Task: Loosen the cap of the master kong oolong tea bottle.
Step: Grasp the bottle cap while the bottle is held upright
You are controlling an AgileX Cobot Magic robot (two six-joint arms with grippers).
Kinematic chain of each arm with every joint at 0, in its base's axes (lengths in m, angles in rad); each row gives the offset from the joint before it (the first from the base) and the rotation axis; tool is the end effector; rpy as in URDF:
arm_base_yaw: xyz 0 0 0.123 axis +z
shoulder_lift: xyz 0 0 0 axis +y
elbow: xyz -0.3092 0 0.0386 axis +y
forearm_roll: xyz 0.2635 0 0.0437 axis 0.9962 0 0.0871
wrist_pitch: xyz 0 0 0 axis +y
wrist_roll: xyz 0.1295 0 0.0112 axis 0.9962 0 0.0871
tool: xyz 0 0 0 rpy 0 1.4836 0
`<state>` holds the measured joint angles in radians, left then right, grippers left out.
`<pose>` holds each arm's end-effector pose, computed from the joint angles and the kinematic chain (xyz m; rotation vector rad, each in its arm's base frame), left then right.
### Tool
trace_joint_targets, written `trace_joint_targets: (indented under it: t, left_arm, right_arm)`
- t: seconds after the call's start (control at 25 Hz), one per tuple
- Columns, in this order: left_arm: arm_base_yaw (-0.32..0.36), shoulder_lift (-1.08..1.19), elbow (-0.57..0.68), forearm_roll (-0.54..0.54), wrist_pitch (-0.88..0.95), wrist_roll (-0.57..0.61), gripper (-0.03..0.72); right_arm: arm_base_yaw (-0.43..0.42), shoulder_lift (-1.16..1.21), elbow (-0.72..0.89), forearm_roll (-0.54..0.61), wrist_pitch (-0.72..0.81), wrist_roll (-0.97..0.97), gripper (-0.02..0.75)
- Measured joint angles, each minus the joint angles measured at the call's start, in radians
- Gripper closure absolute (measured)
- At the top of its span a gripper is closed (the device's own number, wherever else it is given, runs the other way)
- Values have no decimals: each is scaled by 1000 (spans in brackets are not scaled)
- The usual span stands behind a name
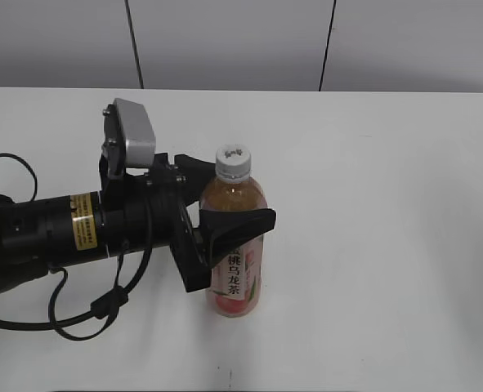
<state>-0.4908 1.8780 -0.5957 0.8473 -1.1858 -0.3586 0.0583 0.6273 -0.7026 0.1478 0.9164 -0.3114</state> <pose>0.2567 -0.2395 0.1496 1.0074 1.4908 -0.9886 0.1252 0.0225 0.3112 -0.3805 2.2821 0.0532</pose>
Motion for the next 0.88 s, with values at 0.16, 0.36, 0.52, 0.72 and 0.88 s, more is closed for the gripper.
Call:
trace_joint_targets:
  t: [0.16,0.36,0.52,0.72,0.88]
  left_arm:
    - [0,0,0,-1,1,0,229]
    - [0,0,0,-1,1,0,230]
    - [0,0,0,-1,1,0,230]
    - [0,0,0,-1,0,0,230]
    - [0,0,0,-1,0,0,230]
  right_arm:
    - [10,152,-88,47,-28,-57,196]
    - [54,345,-223,76,-21,-109,241]
    - [122,498,-355,81,50,-118,265]
    - [227,698,-542,100,197,-119,268]
    - [324,843,-709,107,284,-86,268]
